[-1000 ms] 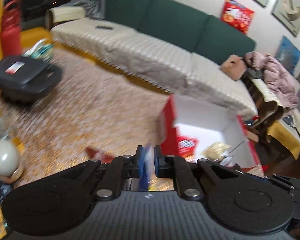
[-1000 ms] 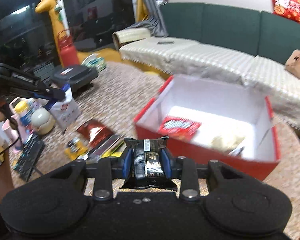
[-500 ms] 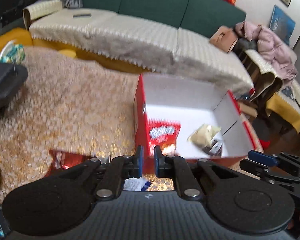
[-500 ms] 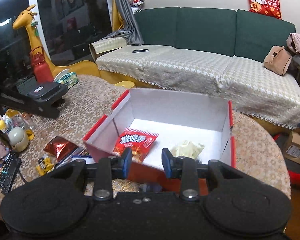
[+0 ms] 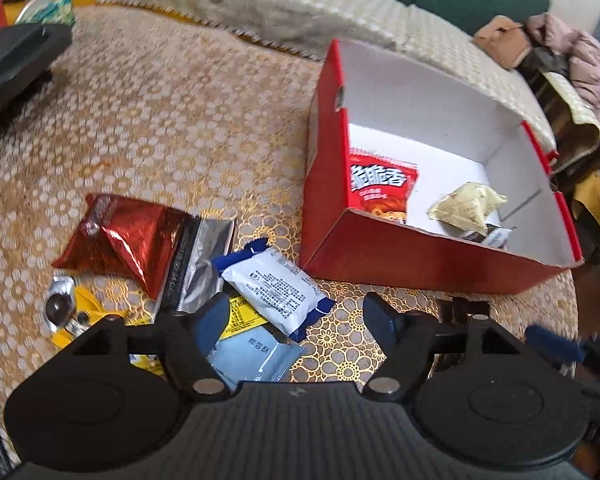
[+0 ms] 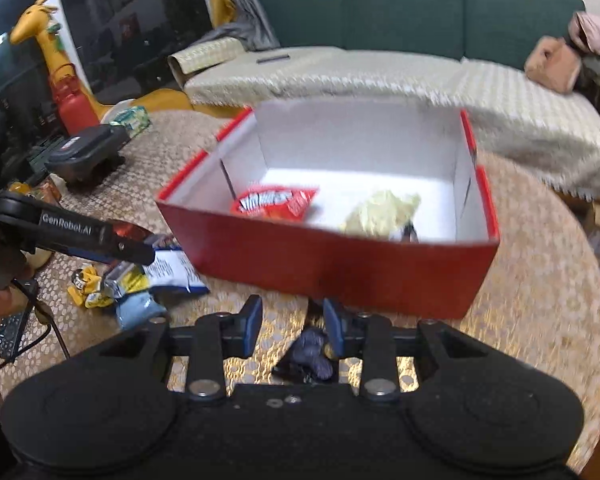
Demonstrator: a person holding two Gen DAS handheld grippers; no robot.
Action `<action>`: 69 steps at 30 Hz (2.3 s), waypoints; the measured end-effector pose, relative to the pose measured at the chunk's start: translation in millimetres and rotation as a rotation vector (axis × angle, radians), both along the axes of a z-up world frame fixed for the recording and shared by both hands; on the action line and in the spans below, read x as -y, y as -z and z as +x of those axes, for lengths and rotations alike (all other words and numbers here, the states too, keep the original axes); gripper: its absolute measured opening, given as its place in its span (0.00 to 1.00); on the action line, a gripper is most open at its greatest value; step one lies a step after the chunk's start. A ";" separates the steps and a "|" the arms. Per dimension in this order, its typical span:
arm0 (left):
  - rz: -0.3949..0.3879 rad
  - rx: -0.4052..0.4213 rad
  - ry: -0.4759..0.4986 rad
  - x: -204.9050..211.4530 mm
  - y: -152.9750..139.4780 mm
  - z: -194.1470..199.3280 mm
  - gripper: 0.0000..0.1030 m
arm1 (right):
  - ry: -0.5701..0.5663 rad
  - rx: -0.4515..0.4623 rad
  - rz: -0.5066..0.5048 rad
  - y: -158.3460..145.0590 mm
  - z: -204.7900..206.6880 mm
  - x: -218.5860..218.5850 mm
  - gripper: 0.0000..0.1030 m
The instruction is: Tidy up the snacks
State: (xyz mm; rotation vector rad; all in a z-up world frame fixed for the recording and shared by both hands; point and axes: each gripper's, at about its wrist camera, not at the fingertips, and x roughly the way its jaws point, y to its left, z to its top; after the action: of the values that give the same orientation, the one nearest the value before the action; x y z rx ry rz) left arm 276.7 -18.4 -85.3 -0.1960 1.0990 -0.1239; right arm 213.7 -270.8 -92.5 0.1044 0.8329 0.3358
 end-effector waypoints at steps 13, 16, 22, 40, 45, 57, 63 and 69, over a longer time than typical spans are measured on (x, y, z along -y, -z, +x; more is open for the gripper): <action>0.092 -0.028 -0.017 21.1 26.2 17.2 0.71 | 0.046 -0.104 -0.066 38.7 13.7 -13.3 0.34; 0.107 -0.034 -0.021 22.9 31.7 20.0 0.71 | 0.073 -0.103 -0.099 43.2 17.1 -17.9 0.35; 0.118 -0.021 -0.037 20.6 35.2 22.2 0.70 | 0.109 -0.095 -0.167 52.0 27.8 -21.8 0.39; 0.082 0.027 -0.086 11.4 25.6 17.2 0.22 | 0.104 -0.051 -0.141 57.9 21.3 -12.5 0.34; 0.054 0.035 -0.087 6.6 16.9 11.2 0.14 | 0.124 -0.053 -0.093 51.2 13.8 -7.8 0.33; -0.005 0.042 -0.078 -4.8 -3.7 -28.0 0.12 | 0.104 -0.005 -0.019 11.9 -24.5 -5.1 0.32; -0.033 0.072 -0.052 -2.5 -24.7 -51.9 0.12 | 0.078 0.043 -0.009 -13.5 -38.1 -3.9 0.32; -0.050 0.132 -0.007 11.3 -54.2 -58.8 0.12 | 0.065 0.110 -0.039 -41.2 -33.3 4.2 0.32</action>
State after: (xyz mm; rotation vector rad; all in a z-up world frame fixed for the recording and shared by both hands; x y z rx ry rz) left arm 217.9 -29.7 -31.1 -0.2330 0.9645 -0.1564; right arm 180.4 -275.0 -51.4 0.0753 0.7251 0.2618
